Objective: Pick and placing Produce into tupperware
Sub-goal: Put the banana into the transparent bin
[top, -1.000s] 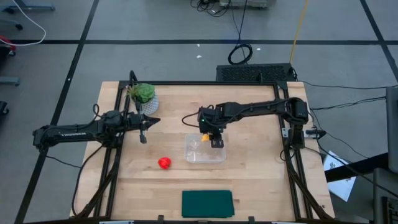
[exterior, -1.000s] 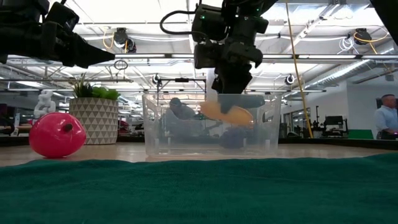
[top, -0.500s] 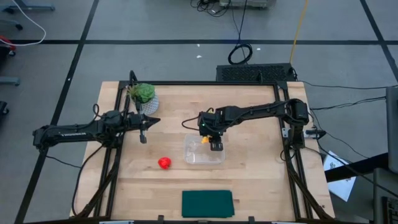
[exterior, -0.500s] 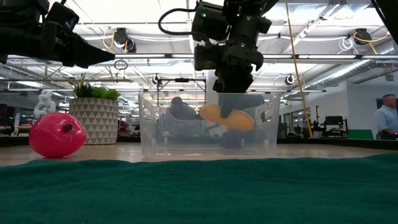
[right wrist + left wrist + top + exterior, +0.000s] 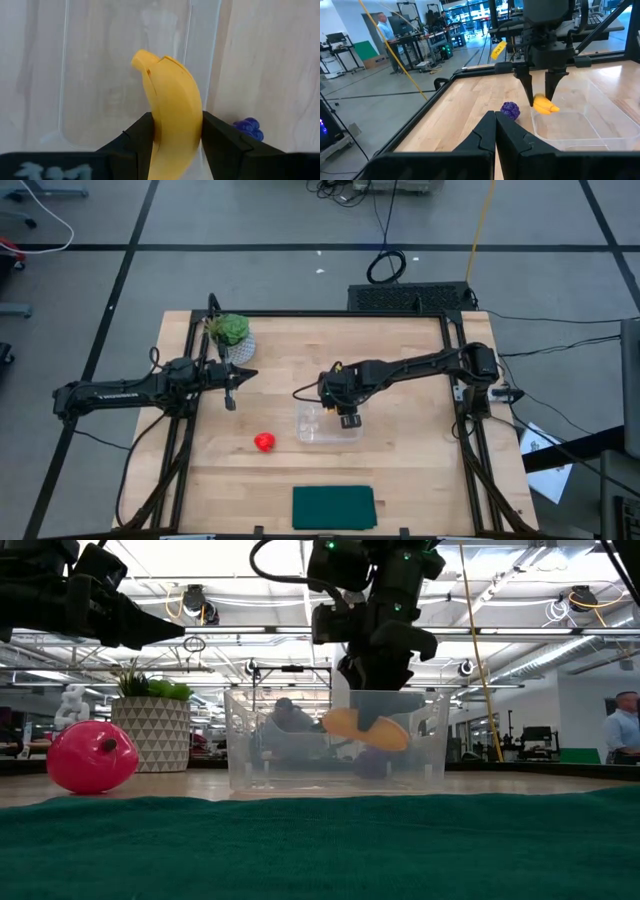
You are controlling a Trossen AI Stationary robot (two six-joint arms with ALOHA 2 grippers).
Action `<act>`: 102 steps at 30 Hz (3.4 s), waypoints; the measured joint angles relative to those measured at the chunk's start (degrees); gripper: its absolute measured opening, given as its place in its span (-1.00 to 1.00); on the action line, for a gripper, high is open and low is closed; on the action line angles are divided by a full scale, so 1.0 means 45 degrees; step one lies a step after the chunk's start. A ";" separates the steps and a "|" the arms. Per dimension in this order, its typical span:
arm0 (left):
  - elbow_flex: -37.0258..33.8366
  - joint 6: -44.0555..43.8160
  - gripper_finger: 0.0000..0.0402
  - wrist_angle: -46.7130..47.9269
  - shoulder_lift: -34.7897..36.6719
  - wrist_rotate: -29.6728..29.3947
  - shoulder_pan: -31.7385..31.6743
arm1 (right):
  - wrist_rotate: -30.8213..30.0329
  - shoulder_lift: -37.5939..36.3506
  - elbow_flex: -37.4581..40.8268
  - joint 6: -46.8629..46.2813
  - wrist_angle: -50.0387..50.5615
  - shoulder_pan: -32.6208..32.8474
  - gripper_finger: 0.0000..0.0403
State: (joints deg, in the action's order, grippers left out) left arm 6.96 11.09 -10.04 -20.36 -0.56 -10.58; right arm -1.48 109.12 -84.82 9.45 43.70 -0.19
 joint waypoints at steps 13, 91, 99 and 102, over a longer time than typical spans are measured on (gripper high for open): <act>0.0000 -0.0056 -0.97 0.0000 0.0005 0.0000 0.0000 | 0.0427 -0.0005 0.0000 -0.0251 0.0087 0.0342 -0.32; 0.0000 -0.0146 -0.97 0.0000 0.0004 0.0000 0.0003 | 0.0304 0.0117 0.1166 -0.2685 -0.2026 0.0648 -0.32; 0.0000 -0.0141 -0.97 0.0035 0.0000 0.0000 0.0003 | 0.0335 0.0507 0.1146 -0.1789 -0.2296 0.0735 -0.32; 0.0000 -0.0141 -0.97 0.0105 0.0005 -0.0005 -0.0001 | 0.0343 0.0588 0.1151 -0.1643 -0.2277 0.0735 -0.32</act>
State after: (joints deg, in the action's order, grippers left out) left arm 6.96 10.46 -9.57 -20.34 -0.58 -10.59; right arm 0.07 111.77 -79.64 2.06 33.46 3.11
